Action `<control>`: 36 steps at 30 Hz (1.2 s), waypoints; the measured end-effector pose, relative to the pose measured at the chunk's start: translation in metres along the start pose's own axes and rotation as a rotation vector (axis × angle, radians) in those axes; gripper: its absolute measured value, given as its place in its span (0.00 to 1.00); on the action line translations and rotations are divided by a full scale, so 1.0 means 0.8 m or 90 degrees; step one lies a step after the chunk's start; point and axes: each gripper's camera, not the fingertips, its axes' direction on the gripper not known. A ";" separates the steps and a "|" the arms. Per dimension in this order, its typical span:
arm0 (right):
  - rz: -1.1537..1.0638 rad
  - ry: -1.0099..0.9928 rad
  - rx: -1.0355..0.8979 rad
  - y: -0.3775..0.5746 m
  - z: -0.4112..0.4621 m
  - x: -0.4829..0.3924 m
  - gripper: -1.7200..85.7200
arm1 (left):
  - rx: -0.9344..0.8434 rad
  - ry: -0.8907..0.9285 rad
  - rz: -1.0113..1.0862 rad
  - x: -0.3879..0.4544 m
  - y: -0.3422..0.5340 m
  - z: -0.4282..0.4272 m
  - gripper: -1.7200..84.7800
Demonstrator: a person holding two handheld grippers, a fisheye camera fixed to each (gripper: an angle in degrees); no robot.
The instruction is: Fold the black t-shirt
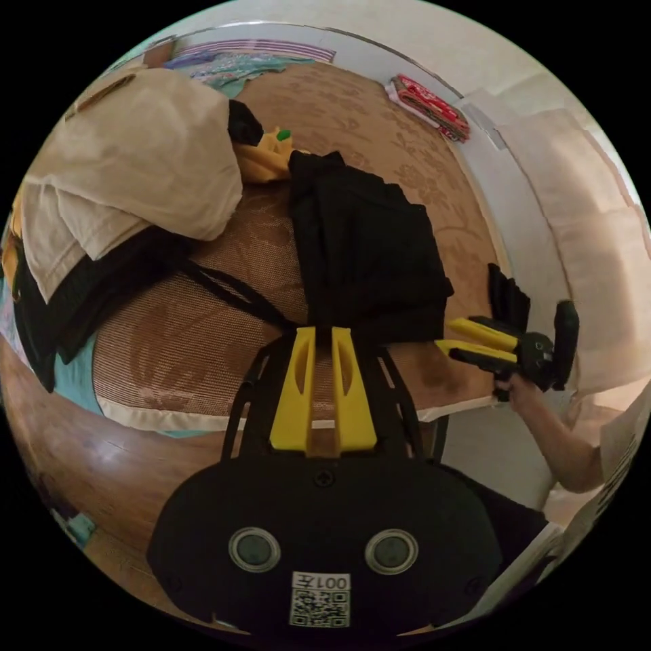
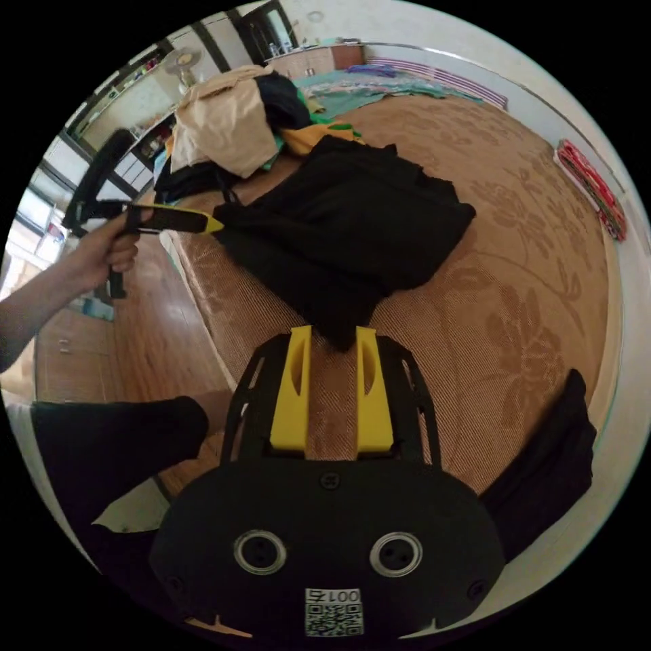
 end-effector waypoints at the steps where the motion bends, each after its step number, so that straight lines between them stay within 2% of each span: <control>1: -0.005 0.018 -0.009 0.000 0.005 0.000 0.12 | -0.002 -0.024 0.035 0.016 0.005 -0.002 0.05; 3: -0.024 0.081 -0.005 0.004 0.006 0.003 0.10 | -0.005 -0.067 0.103 0.042 0.012 -0.006 0.08; 5: 0.003 0.086 -0.006 0.006 -0.002 0.015 0.08 | -0.012 -0.133 0.210 0.085 0.021 -0.008 0.13; 8: 0.091 -0.028 -0.010 0.007 -0.034 0.051 0.06 | -0.040 -0.230 0.388 0.150 0.035 0.007 0.17; 11: 0.178 -0.185 0.072 0.013 -0.084 0.094 0.05 | -0.034 -0.279 0.517 0.208 0.052 0.030 0.17; 15: 0.195 -0.276 0.126 0.014 -0.139 0.127 0.04 | 0.022 -0.384 0.529 0.253 0.064 0.056 0.14; 17: 0.181 -0.292 0.138 0.016 -0.158 0.133 0.04 | 0.059 -0.433 0.446 0.270 0.059 0.060 0.12; 22: 0.143 -0.287 0.169 0.032 -0.206 0.150 0.03 | 0.066 -0.425 0.352 0.294 0.050 0.048 0.08; 27: 0.145 -0.257 0.169 0.081 -0.262 0.177 0.03 | 0.082 -0.376 0.397 0.336 0.062 0.002 0.07; 30: 0.167 -0.237 0.156 0.107 -0.287 0.192 0.03 | 0.066 -0.294 0.429 0.363 0.066 -0.033 0.05; 32: 0.187 -0.216 0.160 0.115 -0.297 0.208 0.03 | 0.067 -0.221 0.447 0.383 0.051 -0.057 0.04; 34: 0.180 -0.190 0.184 0.110 -0.308 0.227 0.02 | 0.086 -0.213 0.477 0.399 0.025 -0.067 0.03; 36: 0.130 -0.111 0.226 0.080 -0.329 0.259 0.02 | 0.121 -0.217 0.504 0.416 -0.015 -0.076 0.03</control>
